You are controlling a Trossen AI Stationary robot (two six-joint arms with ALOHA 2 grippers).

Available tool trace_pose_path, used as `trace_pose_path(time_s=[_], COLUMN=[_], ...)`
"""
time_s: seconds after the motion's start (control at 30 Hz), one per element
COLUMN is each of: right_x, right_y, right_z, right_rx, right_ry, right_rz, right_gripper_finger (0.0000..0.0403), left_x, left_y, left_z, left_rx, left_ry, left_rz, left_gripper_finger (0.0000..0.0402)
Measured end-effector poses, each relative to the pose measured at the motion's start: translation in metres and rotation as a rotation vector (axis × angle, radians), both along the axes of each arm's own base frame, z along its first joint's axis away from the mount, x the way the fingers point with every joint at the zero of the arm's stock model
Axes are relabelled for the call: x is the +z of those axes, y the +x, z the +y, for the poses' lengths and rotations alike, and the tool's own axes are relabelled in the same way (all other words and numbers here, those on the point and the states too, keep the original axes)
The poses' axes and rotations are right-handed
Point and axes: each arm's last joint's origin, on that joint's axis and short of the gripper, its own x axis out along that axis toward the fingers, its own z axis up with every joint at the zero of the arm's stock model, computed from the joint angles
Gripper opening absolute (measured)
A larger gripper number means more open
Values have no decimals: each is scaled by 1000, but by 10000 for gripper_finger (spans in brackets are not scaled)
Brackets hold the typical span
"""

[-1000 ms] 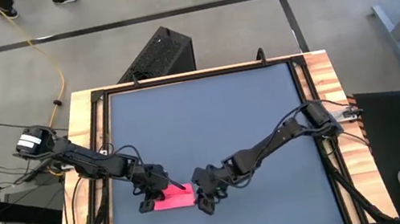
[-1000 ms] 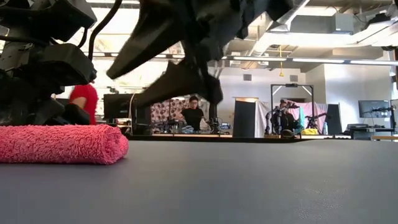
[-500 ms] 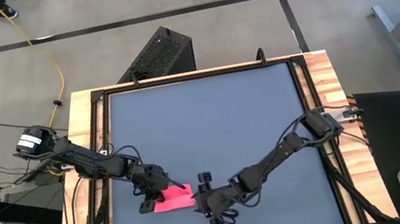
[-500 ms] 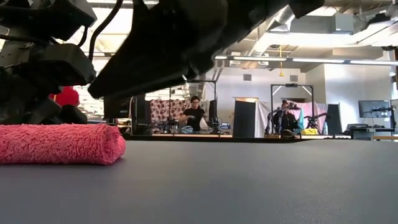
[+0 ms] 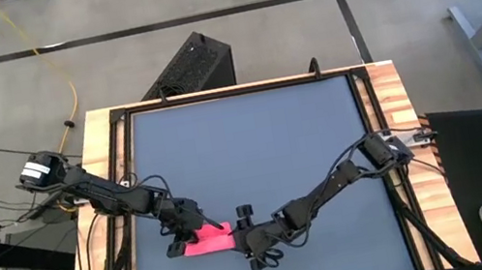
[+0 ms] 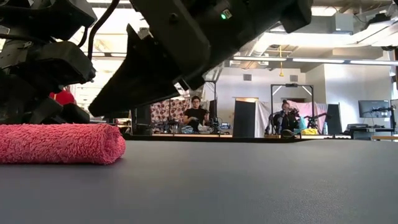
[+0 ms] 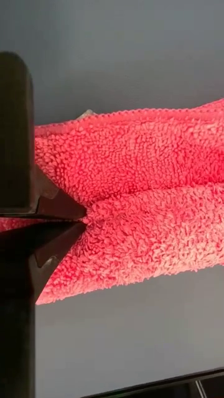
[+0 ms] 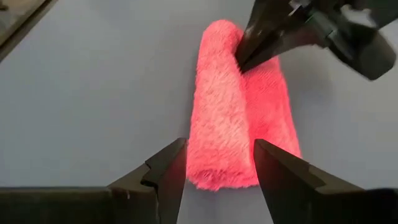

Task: Roll towel
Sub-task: Roll the red microfiber cloth

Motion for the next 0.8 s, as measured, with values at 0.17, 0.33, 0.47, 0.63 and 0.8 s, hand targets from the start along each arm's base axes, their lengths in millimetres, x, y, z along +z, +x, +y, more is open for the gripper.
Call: trace_pose_path(time_s=[0.17,0.33,0.47,0.63,0.8], right_x=[2,2,-5,-28,-39], right_y=[1,1,3,7,11], right_z=[0,1,1,3,4], right_rx=[20,28,30,37,11], right_ry=[-19,-27,-35,-37,-50], right_rz=[-24,-24,-13,-8,-11], right_gripper_finger=[207,207,207,207,207], left_x=[0,0,0,0,0], left_y=[0,0,0,0,0], left_z=[0,0,0,0,0], left_rx=[-14,-20,-31,-36,-43], left_ry=[8,8,15,18,22], left_rz=[-9,-11,-19,-24,-29], left_gripper_finger=[0,0,0,0,0])
